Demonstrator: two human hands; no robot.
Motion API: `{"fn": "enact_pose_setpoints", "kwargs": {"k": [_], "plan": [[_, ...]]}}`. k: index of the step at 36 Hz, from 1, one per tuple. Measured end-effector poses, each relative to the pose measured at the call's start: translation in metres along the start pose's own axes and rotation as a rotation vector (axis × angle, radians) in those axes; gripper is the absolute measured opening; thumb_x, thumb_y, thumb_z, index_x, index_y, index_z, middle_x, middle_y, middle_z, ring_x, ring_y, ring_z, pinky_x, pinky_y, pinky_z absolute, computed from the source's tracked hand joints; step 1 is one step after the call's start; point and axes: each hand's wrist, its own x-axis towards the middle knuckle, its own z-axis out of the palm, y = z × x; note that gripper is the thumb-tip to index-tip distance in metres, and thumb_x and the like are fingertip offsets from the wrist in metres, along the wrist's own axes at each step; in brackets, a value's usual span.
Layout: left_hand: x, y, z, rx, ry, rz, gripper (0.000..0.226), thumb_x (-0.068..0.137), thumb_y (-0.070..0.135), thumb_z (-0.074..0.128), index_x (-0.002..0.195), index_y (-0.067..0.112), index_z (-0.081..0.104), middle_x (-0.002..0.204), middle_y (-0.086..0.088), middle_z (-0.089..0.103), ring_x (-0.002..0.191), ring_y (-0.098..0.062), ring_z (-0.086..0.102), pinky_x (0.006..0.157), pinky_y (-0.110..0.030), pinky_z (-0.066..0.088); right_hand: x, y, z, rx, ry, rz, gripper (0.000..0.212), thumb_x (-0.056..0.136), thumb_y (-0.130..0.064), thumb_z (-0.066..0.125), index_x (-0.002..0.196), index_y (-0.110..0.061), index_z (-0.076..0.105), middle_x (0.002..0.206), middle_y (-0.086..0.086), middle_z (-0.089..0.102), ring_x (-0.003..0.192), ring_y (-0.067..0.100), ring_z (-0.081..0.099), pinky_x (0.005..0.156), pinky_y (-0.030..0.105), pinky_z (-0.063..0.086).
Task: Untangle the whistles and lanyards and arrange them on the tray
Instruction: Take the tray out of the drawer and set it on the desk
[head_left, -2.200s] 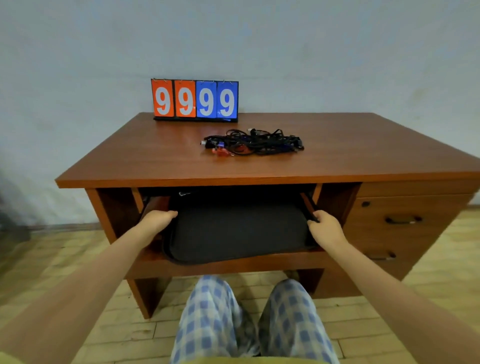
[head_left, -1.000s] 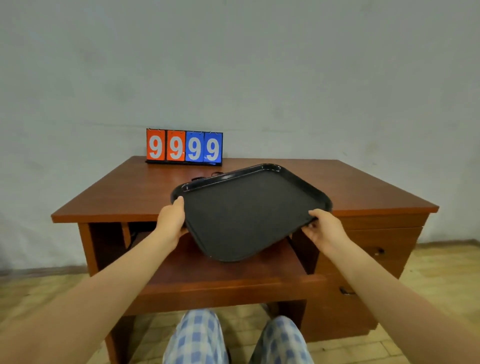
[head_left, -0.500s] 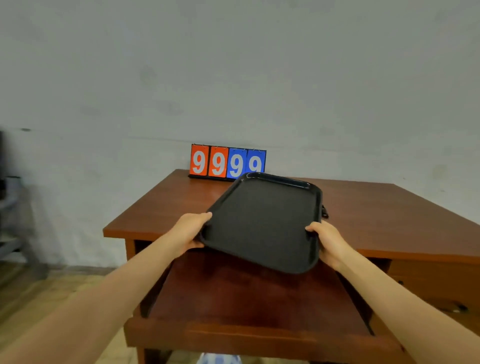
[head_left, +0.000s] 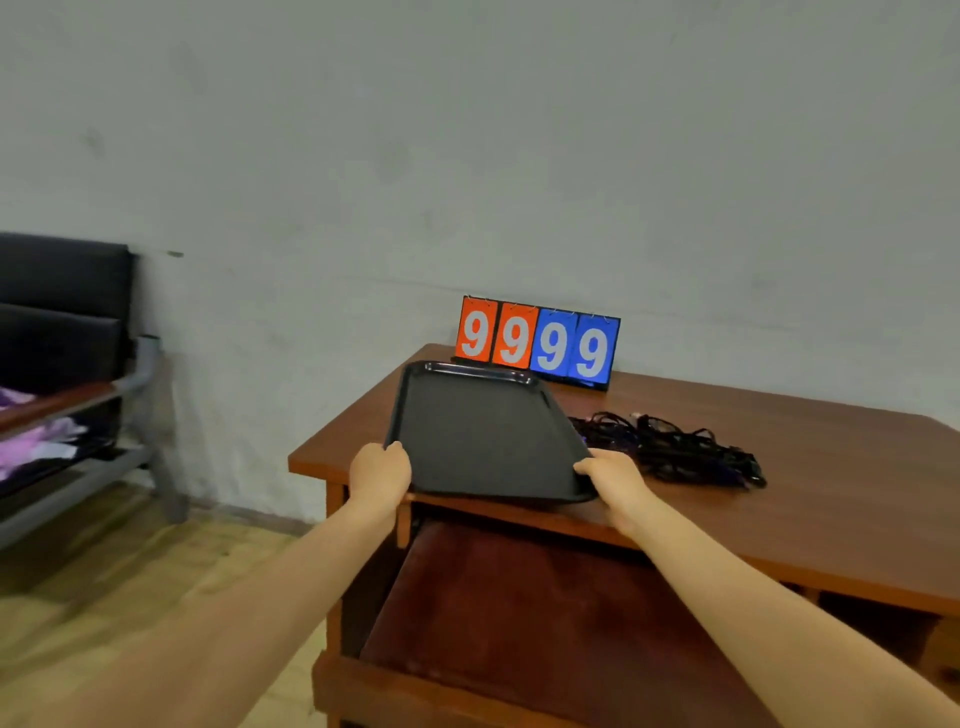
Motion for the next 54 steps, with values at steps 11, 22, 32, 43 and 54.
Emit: {"fn": "enact_pose_setpoints", "kwargs": {"k": [11, 22, 32, 43, 54], "plan": [[0.023, -0.017, -0.014, 0.117, 0.050, 0.014, 0.039, 0.101, 0.016, 0.034, 0.133, 0.000, 0.046, 0.131, -0.016, 0.053, 0.096, -0.027, 0.058, 0.068, -0.034, 0.056, 0.035, 0.025, 0.027, -0.609, -0.030, -0.212, 0.027, 0.091, -0.024, 0.058, 0.114, -0.023, 0.071, 0.113, -0.001, 0.070, 0.111, 0.022, 0.059, 0.083, 0.028, 0.046], [0.061, -0.020, -0.013, 0.536, 0.028, 0.092, 0.031, 0.097, 0.015, 0.039, 0.111, 0.001, 0.063, 0.097, -0.013, 0.060, 0.075, -0.020, 0.053, 0.060, -0.027, 0.039, 0.060, 0.036, 0.018, -0.833, -0.020, -0.333, 0.021, 0.091, -0.040, 0.057, 0.105, -0.032, 0.071, 0.084, -0.003, 0.049, 0.098, 0.025, 0.051, 0.083, 0.037, 0.042], [0.096, -0.006, 0.016, 0.824, 0.036, 0.232, 0.022, 0.093, 0.027, 0.050, 0.086, 0.019, 0.069, 0.071, -0.001, 0.063, 0.062, -0.018, 0.058, 0.047, -0.024, 0.038, 0.068, 0.052, 0.013, -0.719, 0.183, -0.264, 0.038, 0.081, -0.037, 0.056, 0.101, -0.010, 0.073, 0.099, 0.011, 0.063, 0.103, 0.032, 0.056, 0.074, 0.031, 0.044], [0.125, -0.009, 0.040, 0.849, 0.041, 0.304, 0.022, 0.093, 0.038, 0.048, 0.093, 0.036, 0.070, 0.077, 0.011, 0.066, 0.071, -0.012, 0.060, 0.061, -0.024, 0.050, 0.084, 0.047, -0.002, -0.801, 0.227, -0.219, 0.048, 0.086, -0.048, 0.059, 0.123, -0.019, 0.065, 0.107, 0.000, 0.057, 0.111, 0.022, 0.053, 0.096, 0.038, 0.043], [0.117, -0.018, 0.036, 0.858, -0.153, 0.461, 0.031, 0.097, 0.043, 0.043, 0.113, 0.031, 0.067, 0.094, 0.008, 0.069, 0.085, -0.012, 0.062, 0.073, -0.029, 0.050, 0.075, 0.054, -0.005, -0.664, 0.318, -0.159, 0.045, 0.081, -0.032, 0.056, 0.120, -0.013, 0.068, 0.099, 0.010, 0.068, 0.097, 0.030, 0.061, 0.079, 0.036, 0.053]]}}
